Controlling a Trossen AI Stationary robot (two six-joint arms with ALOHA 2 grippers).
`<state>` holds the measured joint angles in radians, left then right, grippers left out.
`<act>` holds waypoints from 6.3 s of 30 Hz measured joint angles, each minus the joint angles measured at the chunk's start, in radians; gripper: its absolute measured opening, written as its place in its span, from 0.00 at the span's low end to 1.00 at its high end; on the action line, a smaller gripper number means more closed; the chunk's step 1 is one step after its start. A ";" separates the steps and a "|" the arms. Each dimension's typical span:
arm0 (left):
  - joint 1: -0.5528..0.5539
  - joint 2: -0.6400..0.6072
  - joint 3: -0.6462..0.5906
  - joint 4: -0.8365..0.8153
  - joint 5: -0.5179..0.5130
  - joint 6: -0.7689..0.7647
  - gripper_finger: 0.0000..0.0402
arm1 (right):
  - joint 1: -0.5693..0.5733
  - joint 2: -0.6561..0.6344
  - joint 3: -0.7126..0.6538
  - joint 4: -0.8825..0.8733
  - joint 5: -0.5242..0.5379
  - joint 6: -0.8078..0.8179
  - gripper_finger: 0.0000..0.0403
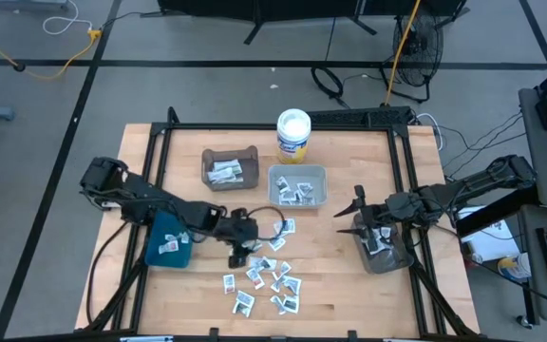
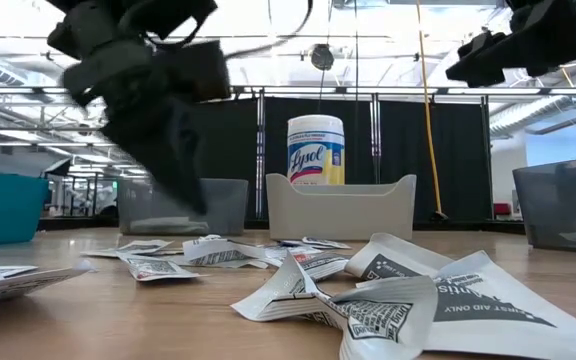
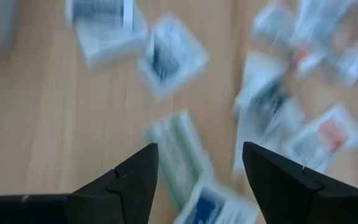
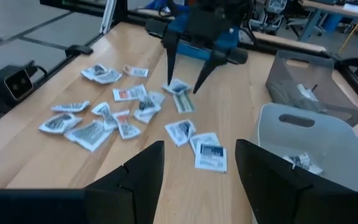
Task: Pick & Place First Aid Supplies
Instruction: Put the green bandage pack into the top black bin, then put the blue alcohol pad into the bottom black bin
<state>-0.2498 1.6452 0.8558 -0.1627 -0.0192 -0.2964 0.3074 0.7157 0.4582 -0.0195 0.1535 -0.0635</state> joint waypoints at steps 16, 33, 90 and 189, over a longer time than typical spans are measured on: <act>-0.007 0.234 0.241 -0.333 -0.076 0.046 0.60 | 0.000 0.001 -0.040 0.000 0.002 0.044 0.48; 0.021 0.254 0.305 -0.507 0.023 -0.041 0.60 | 0.000 0.001 -0.040 0.013 0.003 0.044 0.48; 0.195 -0.124 0.302 -0.693 -0.293 0.204 0.04 | 0.000 0.001 -0.040 0.015 0.003 0.081 0.48; -0.342 -0.594 -0.476 0.536 -0.657 0.341 0.25 | -0.068 0.910 0.421 0.429 -0.335 -0.006 0.48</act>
<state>-0.5918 1.0511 0.3799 0.3735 -0.6758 0.0447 0.2396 1.6262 0.8795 0.4099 -0.1812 -0.0698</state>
